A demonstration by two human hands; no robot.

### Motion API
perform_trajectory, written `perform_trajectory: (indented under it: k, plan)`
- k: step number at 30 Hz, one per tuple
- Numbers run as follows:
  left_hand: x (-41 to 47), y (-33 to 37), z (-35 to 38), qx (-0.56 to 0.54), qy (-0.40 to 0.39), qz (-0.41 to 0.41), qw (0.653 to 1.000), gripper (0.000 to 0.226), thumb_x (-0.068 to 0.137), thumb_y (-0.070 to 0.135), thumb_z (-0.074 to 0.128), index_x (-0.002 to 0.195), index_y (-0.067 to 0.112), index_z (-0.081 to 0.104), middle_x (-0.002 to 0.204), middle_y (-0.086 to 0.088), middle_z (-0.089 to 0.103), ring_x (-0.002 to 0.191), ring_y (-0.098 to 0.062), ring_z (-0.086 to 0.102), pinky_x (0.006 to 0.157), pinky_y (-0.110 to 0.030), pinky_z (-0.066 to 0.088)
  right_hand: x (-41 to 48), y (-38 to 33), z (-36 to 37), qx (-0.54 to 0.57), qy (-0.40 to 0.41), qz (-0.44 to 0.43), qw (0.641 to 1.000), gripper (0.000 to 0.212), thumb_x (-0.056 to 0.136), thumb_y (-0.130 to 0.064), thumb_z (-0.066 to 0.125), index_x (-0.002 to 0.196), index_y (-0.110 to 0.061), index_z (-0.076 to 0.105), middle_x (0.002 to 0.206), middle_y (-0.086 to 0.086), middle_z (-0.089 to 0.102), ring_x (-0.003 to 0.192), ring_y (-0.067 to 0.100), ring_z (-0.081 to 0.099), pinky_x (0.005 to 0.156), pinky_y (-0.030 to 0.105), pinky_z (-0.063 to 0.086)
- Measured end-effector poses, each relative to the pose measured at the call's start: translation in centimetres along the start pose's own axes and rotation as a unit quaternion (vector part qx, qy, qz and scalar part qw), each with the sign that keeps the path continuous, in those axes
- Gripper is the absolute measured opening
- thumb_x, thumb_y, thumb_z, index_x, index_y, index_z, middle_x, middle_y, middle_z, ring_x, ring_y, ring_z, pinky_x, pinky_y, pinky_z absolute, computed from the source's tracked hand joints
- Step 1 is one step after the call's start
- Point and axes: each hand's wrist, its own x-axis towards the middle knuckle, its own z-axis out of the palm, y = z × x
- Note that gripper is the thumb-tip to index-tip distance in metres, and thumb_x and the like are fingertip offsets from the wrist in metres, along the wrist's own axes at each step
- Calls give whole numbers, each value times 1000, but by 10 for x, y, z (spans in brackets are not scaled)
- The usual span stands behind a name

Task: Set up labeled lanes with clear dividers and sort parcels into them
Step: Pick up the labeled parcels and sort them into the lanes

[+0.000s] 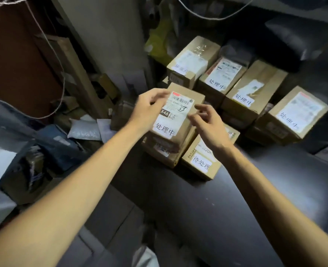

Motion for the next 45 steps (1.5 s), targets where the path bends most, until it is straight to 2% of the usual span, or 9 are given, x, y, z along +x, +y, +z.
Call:
perform_trajectory:
  k: [2, 4, 8, 14, 19, 26, 30, 39, 45]
  plan:
    - [29, -23, -1, 84, -14, -14, 996, 32, 91, 20, 60, 123, 22, 63, 119, 7, 64, 112, -1, 58, 99, -24, 44, 18, 13, 8, -21, 75, 19, 997, 43, 93, -29, 66, 131, -15, 51, 115, 4, 62, 100, 13, 59, 82, 22, 44]
    - [50, -42, 2, 118, -56, -72, 989, 55, 86, 28, 65, 139, 23, 50, 140, -3, 53, 127, -17, 50, 109, -37, 40, 31, 21, 14, -23, 117, 54, 991, 47, 92, -33, 67, 130, -15, 47, 122, 6, 58, 100, 14, 57, 80, 24, 44]
    - [70, -56, 9, 66, -120, -148, 979, 87, 69, 47, 60, 149, 26, 33, 140, -5, 52, 124, -23, 55, 106, -46, 44, 51, 31, 29, 51, 112, 127, 984, 33, 97, -36, 59, 124, -22, 44, 107, -11, 59, 83, -5, 57, 57, 8, 44]
    - [80, -67, 10, -6, -166, -166, 972, 62, 81, 42, 63, 138, 25, 46, 114, 4, 70, 97, -15, 70, 90, -44, 57, 53, 35, 43, 103, 96, 170, 975, 55, 98, -49, 52, 143, -21, 37, 119, -8, 64, 100, 4, 64, 76, 26, 50]
    - [81, -68, 13, -75, -165, -206, 962, 54, 80, 36, 62, 132, 23, 50, 107, -3, 73, 90, -20, 73, 86, -45, 59, 49, 38, 49, 99, 73, 133, 983, 70, 86, -58, 57, 146, -29, 38, 134, -7, 61, 121, 14, 61, 108, 41, 46]
    - [76, -35, 14, -98, -164, -187, 964, 57, 77, 38, 61, 130, 23, 49, 87, 2, 77, 79, -20, 75, 71, -39, 61, 29, 18, 39, 162, 100, 84, 978, 66, 82, -59, 63, 141, -37, 44, 135, -5, 62, 130, 22, 54, 111, 49, 42]
    - [59, -4, 33, -116, -175, -181, 961, 50, 85, 30, 60, 131, 18, 47, 96, -6, 73, 81, -21, 73, 78, -42, 61, 6, 4, 6, 212, 125, 54, 968, 50, 95, -30, 65, 140, -19, 48, 124, 2, 71, 112, 21, 69, 101, 49, 53]
    - [-10, 62, 112, -116, -306, -103, 939, 57, 93, 38, 61, 141, 15, 40, 116, -7, 70, 100, -21, 71, 92, -39, 56, -90, -9, -95, 198, 239, 17, 950, 55, 93, -25, 69, 142, -14, 49, 129, 9, 66, 113, 25, 68, 100, 49, 54]
    - [-66, 116, 175, -91, -392, -40, 915, 69, 80, 58, 57, 138, 23, 48, 118, -5, 71, 107, -26, 69, 100, -48, 50, -162, -10, -168, 163, 302, 13, 939, 73, 77, -52, 70, 142, -30, 46, 141, 10, 49, 122, 28, 60, 107, 48, 47]
